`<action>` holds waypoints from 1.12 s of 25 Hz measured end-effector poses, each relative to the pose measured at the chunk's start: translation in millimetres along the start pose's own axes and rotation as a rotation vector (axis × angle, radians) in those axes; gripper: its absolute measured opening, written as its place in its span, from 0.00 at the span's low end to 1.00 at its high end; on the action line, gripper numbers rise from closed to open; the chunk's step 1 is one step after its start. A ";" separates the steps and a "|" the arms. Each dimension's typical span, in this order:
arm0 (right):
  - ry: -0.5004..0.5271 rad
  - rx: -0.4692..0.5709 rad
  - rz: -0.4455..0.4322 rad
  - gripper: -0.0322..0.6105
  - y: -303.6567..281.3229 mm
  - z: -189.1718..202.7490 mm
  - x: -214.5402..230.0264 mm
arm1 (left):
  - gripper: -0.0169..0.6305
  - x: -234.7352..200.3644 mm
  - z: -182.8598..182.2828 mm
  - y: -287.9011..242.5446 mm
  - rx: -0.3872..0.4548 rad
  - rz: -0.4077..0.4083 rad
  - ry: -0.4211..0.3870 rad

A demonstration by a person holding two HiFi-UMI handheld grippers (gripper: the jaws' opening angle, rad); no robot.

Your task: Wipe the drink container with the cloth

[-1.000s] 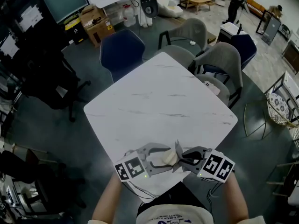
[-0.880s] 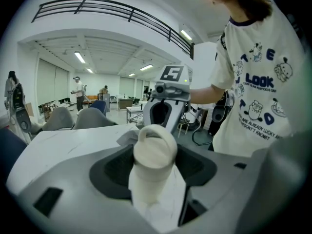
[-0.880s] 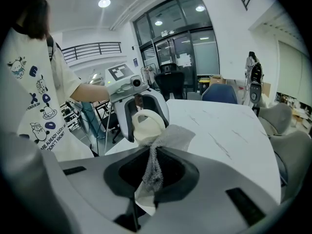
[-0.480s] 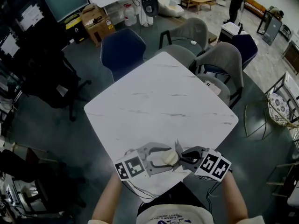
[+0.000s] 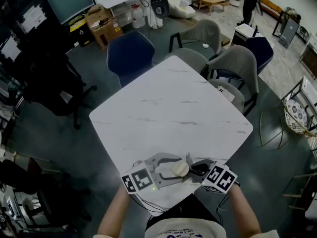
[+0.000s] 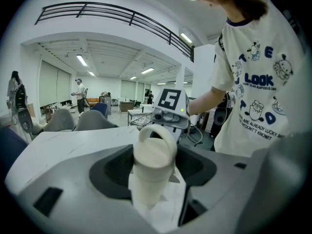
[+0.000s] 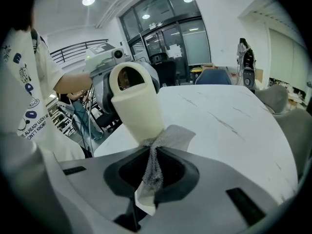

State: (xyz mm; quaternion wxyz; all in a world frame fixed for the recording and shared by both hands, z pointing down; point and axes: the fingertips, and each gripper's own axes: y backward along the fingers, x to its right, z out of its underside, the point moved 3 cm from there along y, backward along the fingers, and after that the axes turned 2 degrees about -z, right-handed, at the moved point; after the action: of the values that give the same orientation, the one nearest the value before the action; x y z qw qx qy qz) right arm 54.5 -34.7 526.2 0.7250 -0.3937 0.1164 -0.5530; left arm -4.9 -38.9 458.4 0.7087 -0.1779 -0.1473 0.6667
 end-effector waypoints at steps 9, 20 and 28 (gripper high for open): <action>-0.073 -0.008 0.035 0.12 -26.3 24.6 10.4 | 0.45 0.2 0.7 -0.3 0.013 -0.004 0.007; -0.144 -0.010 0.081 0.12 -45.5 44.9 17.6 | 0.45 0.9 -0.8 -1.6 0.041 -0.101 0.076; -0.154 -0.011 0.101 0.12 -51.1 47.8 17.0 | 0.45 2.4 -2.9 5.3 0.063 -0.325 0.164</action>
State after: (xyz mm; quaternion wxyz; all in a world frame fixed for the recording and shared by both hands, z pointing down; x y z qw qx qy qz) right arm 53.2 -32.8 598.2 0.7566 -0.4326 0.0827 -0.4833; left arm -8.2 -36.5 453.4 0.8219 -0.1831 -0.0948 0.5310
